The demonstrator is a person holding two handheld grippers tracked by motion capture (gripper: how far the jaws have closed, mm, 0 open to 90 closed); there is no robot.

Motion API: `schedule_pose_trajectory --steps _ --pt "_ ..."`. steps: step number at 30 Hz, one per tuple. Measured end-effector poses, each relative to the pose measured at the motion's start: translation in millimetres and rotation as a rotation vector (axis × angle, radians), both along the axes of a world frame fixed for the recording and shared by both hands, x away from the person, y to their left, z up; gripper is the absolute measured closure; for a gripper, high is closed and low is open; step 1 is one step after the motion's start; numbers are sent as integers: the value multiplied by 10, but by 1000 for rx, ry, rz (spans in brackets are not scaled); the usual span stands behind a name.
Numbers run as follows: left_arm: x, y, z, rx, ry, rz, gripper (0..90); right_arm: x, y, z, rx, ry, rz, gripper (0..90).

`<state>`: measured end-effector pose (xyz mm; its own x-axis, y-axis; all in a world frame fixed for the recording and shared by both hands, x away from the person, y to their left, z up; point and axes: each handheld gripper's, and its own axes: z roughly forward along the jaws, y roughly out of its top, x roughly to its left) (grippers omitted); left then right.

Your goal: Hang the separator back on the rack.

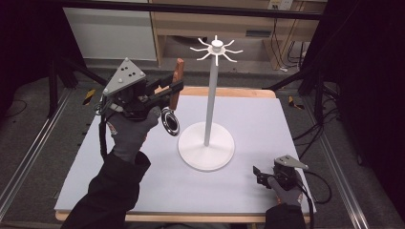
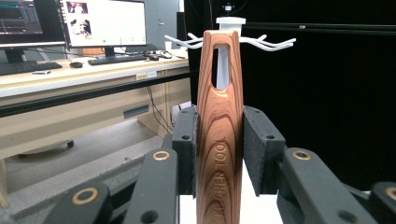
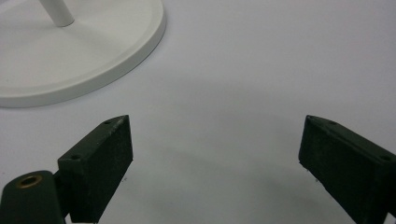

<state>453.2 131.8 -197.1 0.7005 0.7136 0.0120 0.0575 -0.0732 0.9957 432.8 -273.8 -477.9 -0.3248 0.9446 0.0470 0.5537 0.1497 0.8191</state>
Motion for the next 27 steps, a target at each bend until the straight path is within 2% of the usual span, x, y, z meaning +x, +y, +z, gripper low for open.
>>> schedule_pose_trajectory --steps 14,27 --pt "41 -145 58 16 -9 -7 678 -1 3 0 7 -1 2 102" --pt "110 -245 68 27 0 -4 678 0 4 -2 13 2 4 102"
